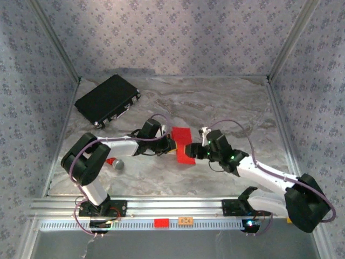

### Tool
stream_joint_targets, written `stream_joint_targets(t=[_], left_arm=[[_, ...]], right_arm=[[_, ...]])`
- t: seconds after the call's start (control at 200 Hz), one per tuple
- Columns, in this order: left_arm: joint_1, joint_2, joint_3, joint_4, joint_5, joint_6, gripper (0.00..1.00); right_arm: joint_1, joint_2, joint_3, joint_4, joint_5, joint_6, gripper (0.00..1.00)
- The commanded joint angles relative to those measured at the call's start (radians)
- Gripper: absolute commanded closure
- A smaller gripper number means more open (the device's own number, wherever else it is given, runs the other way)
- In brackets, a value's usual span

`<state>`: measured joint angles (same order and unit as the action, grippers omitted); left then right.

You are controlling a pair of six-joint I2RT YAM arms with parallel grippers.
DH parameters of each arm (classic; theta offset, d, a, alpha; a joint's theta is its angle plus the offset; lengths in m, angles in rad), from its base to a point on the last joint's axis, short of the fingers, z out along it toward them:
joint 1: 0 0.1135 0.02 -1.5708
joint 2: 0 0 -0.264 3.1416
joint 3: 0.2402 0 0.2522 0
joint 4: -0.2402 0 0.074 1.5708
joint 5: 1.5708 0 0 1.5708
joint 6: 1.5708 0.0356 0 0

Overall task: Fold a paper plane with a square sheet of paper (pick it up from the middle)
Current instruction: Third fold the triangle at the center of the table.

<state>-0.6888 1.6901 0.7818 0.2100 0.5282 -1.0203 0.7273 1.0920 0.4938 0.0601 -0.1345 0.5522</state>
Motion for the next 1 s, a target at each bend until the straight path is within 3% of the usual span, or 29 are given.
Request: stream_joint_targets(t=[0.0, 0.235, 0.37, 0.475, 0.63, 0.994], left_arm=[[0.004, -0.026, 0.002, -0.003, 0.028, -0.016, 0.97], [0.005, -0.03, 0.003, -0.003, 0.024, -0.018, 0.97], [0.005, -0.033, 0.002, -0.001, 0.022, -0.02, 0.96], [0.004, -0.036, 0.001, 0.0, 0.023, -0.02, 0.96], [0.005, -0.04, 0.0, -0.006, 0.019, -0.014, 0.96], [0.004, -0.037, -0.001, -0.006, 0.02, -0.014, 0.96]], right_arm=[[0.148, -0.021, -0.047, 0.022, 0.243, -0.303, 0.39], [0.416, 0.09, -0.029, 0.1, 0.5, -0.6, 0.4], [0.505, 0.209, 0.003, 0.136, 0.661, -0.691, 0.38], [0.534, 0.299, 0.025, 0.175, 0.79, -0.709, 0.37], [0.539, 0.368, 0.032, 0.212, 0.85, -0.721, 0.4], [0.543, 0.348, 0.014, 0.209, 0.86, -0.702, 0.69]])
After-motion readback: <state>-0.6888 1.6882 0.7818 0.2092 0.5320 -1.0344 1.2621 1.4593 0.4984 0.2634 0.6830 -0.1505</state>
